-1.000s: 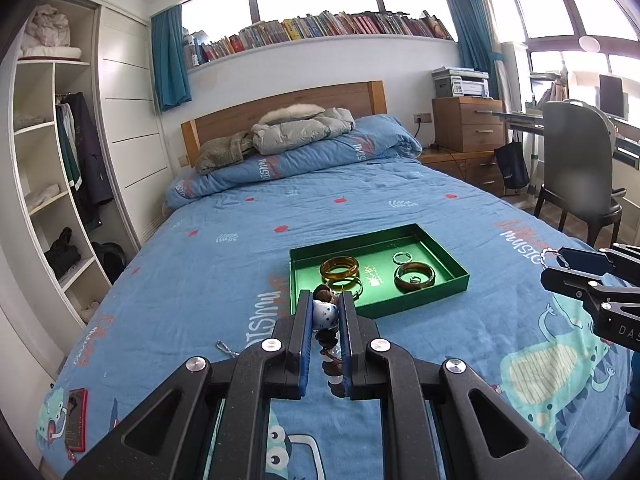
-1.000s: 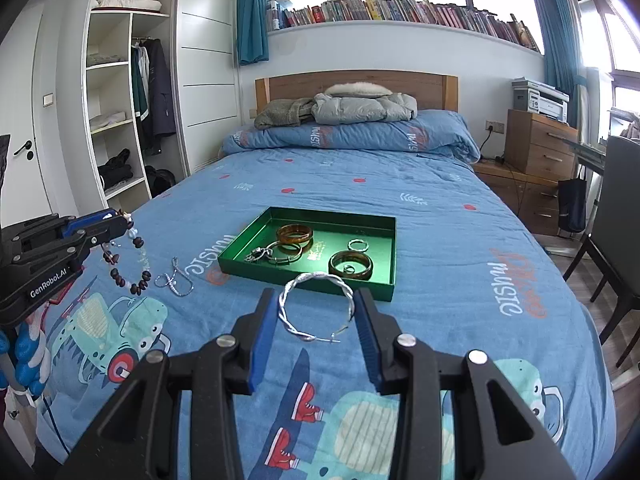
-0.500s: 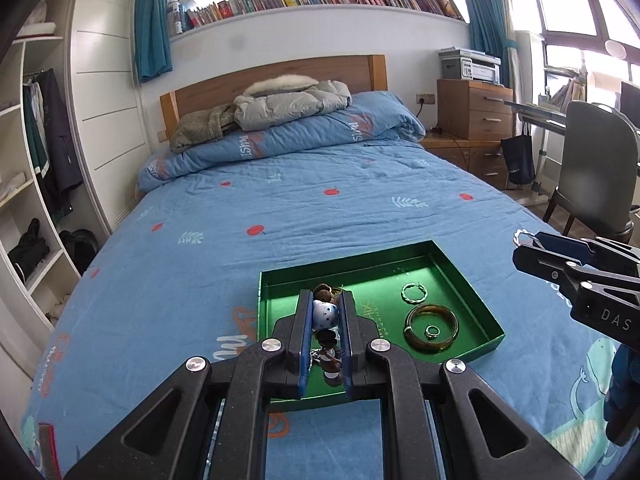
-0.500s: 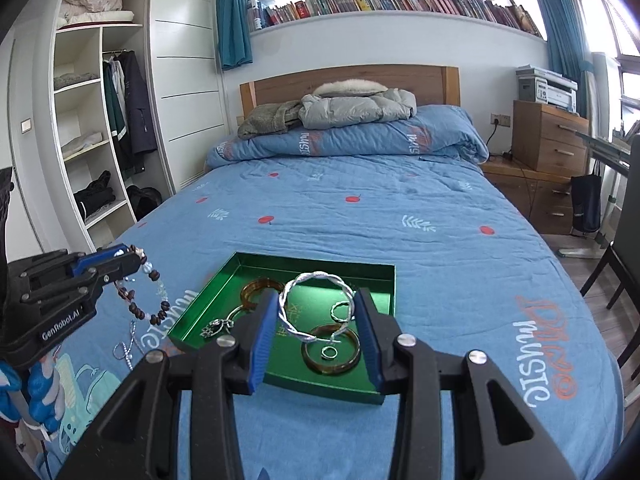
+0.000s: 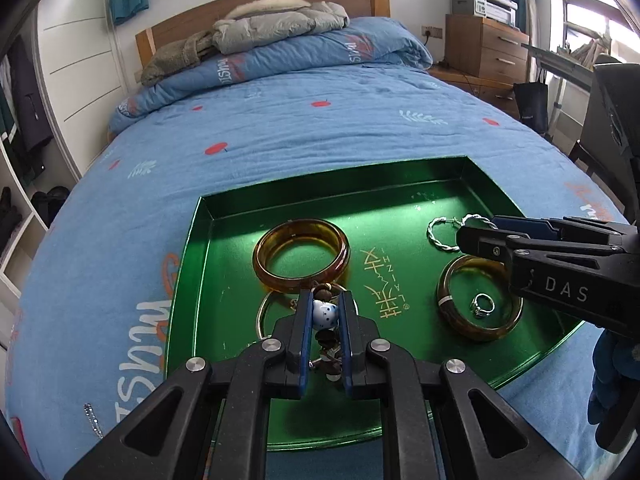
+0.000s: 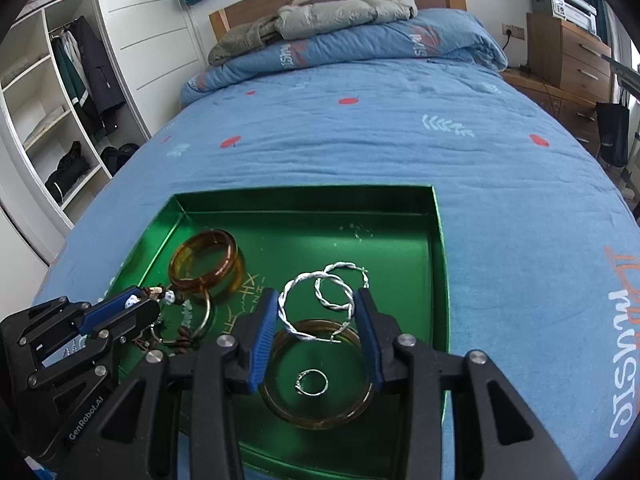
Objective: Organize jewelry
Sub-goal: 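Carry the hoop and beaded bracelet into the green tray, then open both tools to release the hoop and bracelet in the tray, then withdraw both tools toward the silver chain necklace and small ring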
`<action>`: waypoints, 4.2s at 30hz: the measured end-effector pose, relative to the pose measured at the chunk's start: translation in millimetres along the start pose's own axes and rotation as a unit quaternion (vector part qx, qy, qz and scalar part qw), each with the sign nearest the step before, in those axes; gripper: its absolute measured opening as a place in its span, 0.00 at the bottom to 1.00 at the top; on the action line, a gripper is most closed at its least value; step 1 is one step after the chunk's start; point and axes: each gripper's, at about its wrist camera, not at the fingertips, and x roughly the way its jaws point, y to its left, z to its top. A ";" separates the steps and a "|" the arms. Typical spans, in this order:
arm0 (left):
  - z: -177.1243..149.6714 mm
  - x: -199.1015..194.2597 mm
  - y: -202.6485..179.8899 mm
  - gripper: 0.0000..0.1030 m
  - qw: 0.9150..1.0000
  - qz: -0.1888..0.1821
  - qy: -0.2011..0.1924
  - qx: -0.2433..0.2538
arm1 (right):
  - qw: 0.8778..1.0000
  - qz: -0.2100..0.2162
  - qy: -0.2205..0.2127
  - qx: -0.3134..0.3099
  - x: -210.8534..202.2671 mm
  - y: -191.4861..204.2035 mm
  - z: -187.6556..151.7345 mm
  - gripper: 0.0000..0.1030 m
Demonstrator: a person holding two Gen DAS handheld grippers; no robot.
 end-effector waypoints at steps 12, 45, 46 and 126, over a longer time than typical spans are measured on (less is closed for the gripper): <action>-14.5 22.8 10.5 0.12 0.999 -0.013 0.030 -0.020 | 0.997 -0.059 0.041 -0.015 31.1 -1.6 -3.6 0.38; -35.9 -137.3 88.7 0.80 0.989 -0.031 -0.139 -0.049 | 0.991 -0.118 -0.048 0.041 -106.0 53.2 -62.8 0.48; -38.9 -138.7 91.4 0.81 0.988 -0.027 -0.141 -0.049 | 0.990 -0.122 -0.050 0.043 -109.5 55.2 -67.1 0.48; -201.7 -386.0 -5.7 0.88 0.987 0.084 -0.128 -0.046 | 0.974 -0.079 -0.202 -0.063 -374.0 126.3 -256.5 0.58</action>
